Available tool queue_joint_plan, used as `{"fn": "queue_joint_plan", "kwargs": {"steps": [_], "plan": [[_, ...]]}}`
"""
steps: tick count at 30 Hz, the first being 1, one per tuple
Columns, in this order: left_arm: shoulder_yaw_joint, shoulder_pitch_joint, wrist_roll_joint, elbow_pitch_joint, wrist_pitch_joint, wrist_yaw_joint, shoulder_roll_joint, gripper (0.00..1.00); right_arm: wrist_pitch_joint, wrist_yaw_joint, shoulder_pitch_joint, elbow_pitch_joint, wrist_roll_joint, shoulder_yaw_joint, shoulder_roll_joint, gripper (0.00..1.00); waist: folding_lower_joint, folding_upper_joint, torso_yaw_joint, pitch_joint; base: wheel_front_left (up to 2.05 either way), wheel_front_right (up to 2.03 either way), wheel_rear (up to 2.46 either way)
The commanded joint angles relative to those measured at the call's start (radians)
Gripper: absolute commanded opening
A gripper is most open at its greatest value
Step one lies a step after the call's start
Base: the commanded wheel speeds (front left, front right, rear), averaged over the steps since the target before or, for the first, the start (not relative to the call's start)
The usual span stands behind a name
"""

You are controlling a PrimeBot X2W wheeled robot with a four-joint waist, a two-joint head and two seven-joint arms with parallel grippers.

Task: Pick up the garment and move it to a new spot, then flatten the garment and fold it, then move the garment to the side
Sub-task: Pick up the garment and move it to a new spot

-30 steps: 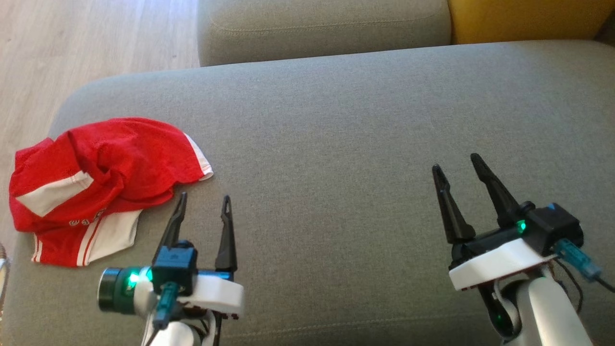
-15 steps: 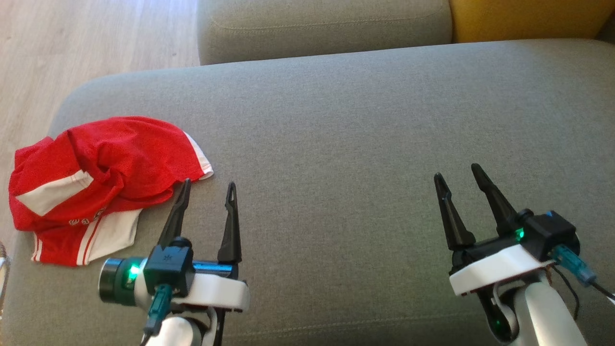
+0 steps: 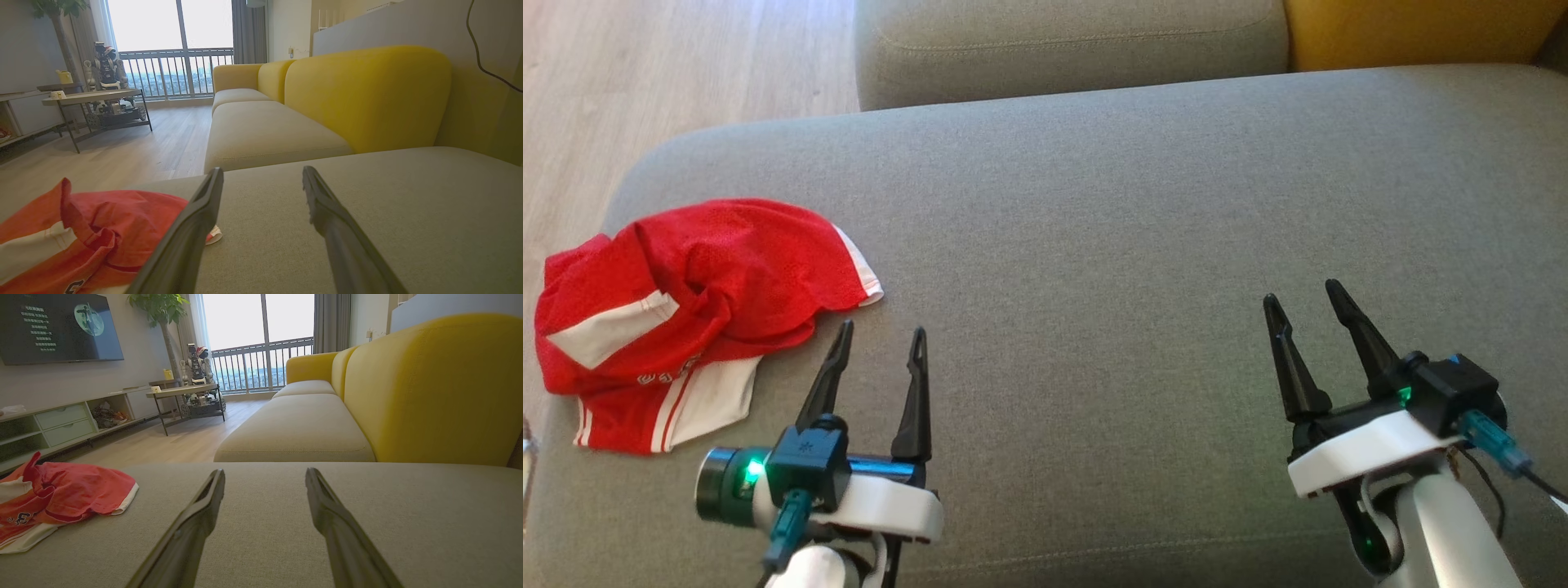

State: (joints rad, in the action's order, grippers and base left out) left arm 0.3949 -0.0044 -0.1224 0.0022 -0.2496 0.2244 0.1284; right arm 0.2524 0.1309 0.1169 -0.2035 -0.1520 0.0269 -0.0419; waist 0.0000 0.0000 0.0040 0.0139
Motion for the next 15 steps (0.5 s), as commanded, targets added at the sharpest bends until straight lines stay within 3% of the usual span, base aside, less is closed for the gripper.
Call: {"fn": "queue_joint_plan", "kwargs": {"steps": [1, 8, 15], "plan": [[-0.045, -0.027, 0.011, -0.029, -0.012, -0.006, -0.004, 1.0, 0.009, 0.0, 0.046, 0.034, -0.001, 0.02, -0.008, 1.0, 0.0, 0.0, 0.0, -0.001, 0.0, 0.0, 0.0], [-0.084, -0.019, 0.041, -0.011, -0.012, -0.053, -0.034, 1.0, 0.009, 0.0, 0.038, 0.044, -0.012, 0.017, -0.008, 1.0, 0.0, 0.0, 0.014, -0.007, 0.0, 0.0, 0.0], [-0.109, -0.014, 0.061, -0.004, -0.012, -0.077, -0.045, 1.0, 0.009, 0.0, 0.027, 0.058, -0.023, 0.029, -0.008, 1.0, 0.0, 0.0, 0.083, -0.007, 0.0, 0.0, 0.0]]}}
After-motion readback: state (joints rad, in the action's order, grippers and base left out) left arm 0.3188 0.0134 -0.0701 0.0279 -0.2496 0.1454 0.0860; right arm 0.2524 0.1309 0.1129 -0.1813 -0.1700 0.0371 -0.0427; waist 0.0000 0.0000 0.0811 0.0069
